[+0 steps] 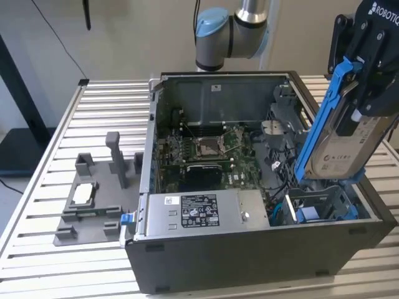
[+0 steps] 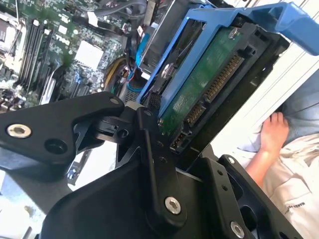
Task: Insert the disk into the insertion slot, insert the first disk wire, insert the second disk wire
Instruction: 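Insert the disk into the insertion slot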
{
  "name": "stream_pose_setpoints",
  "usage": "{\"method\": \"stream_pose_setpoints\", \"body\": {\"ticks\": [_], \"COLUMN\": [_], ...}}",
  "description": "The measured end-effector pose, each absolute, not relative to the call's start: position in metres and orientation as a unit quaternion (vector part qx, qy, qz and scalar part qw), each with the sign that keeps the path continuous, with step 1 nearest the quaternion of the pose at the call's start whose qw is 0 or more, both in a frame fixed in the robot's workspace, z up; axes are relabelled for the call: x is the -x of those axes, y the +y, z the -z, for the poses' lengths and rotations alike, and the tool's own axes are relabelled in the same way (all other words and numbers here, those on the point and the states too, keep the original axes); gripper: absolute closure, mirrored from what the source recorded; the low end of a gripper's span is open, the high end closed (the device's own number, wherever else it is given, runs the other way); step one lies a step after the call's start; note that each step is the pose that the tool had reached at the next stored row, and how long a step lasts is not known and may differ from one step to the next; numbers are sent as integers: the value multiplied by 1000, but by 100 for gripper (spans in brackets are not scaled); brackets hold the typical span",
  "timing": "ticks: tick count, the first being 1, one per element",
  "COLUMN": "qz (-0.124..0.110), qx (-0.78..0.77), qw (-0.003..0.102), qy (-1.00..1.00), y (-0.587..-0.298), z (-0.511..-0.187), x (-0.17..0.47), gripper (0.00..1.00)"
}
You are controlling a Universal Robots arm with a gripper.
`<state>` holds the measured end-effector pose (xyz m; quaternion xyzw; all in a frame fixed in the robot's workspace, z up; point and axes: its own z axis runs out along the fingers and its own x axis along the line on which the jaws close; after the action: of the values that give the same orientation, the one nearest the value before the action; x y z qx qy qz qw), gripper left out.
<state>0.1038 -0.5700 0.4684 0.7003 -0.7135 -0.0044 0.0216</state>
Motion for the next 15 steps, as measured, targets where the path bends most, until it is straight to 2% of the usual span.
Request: {"method": "stream_pose_setpoints", "body": {"ticks": [15], "qz": [-2], "qx": [-700], "qw": [22], "qy": [-714], "y": [-570], "z": [-456], "x": [-105], "gripper": [67]}}
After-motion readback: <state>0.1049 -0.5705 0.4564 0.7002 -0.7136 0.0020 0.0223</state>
